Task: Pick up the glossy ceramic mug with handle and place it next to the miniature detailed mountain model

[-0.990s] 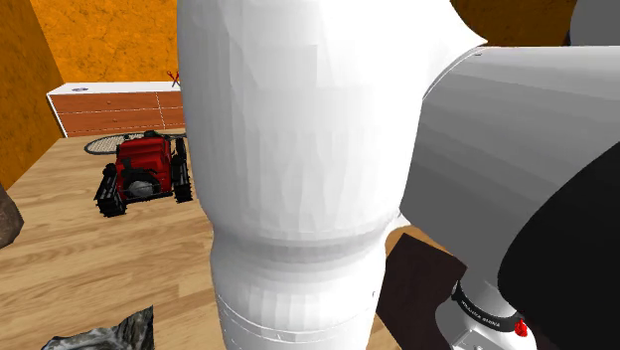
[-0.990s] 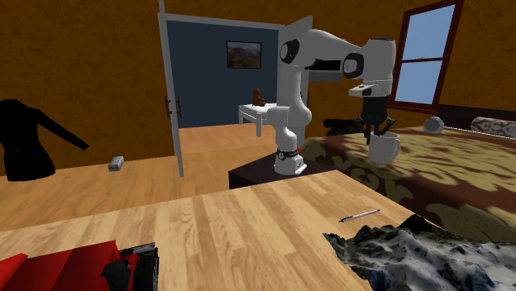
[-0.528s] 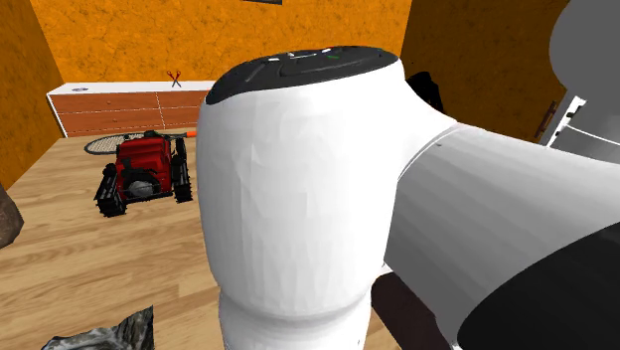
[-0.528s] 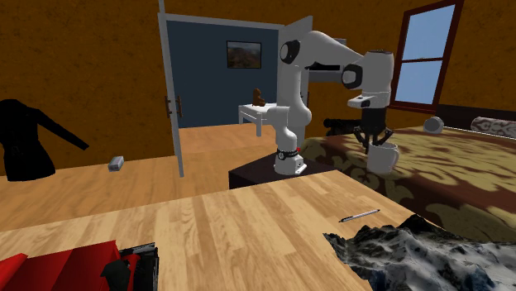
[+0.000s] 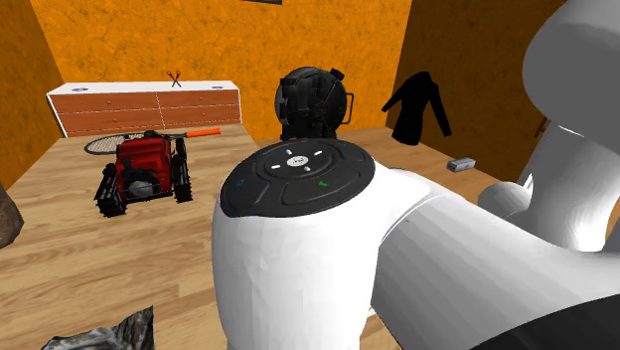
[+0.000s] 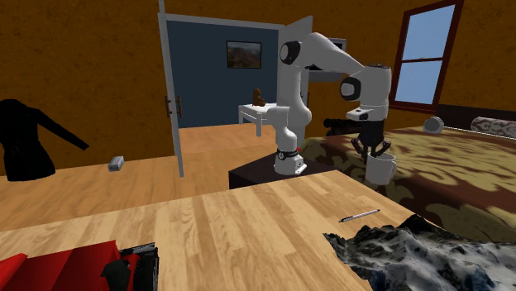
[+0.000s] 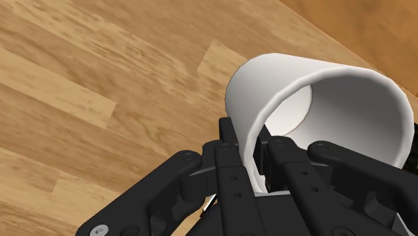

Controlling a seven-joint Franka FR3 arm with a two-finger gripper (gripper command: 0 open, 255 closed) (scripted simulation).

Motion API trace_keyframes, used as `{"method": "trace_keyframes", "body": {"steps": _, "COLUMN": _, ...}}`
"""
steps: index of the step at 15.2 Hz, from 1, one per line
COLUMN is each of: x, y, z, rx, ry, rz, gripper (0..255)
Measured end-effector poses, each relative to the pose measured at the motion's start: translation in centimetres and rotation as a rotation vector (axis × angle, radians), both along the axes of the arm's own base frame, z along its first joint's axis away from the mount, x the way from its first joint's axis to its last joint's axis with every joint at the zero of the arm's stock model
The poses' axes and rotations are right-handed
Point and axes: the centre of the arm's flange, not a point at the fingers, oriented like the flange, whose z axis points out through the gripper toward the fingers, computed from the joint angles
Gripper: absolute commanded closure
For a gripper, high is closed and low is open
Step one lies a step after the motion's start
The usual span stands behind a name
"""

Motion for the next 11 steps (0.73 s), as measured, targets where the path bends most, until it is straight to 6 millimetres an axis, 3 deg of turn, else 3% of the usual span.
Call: {"method": "trace_keyframes", "body": {"steps": 11, "x": -0.1, "y": 0.0, "z": -5.6, "rx": 0.0, "ry": 0.0, "rz": 0.0, "gripper": 255}}
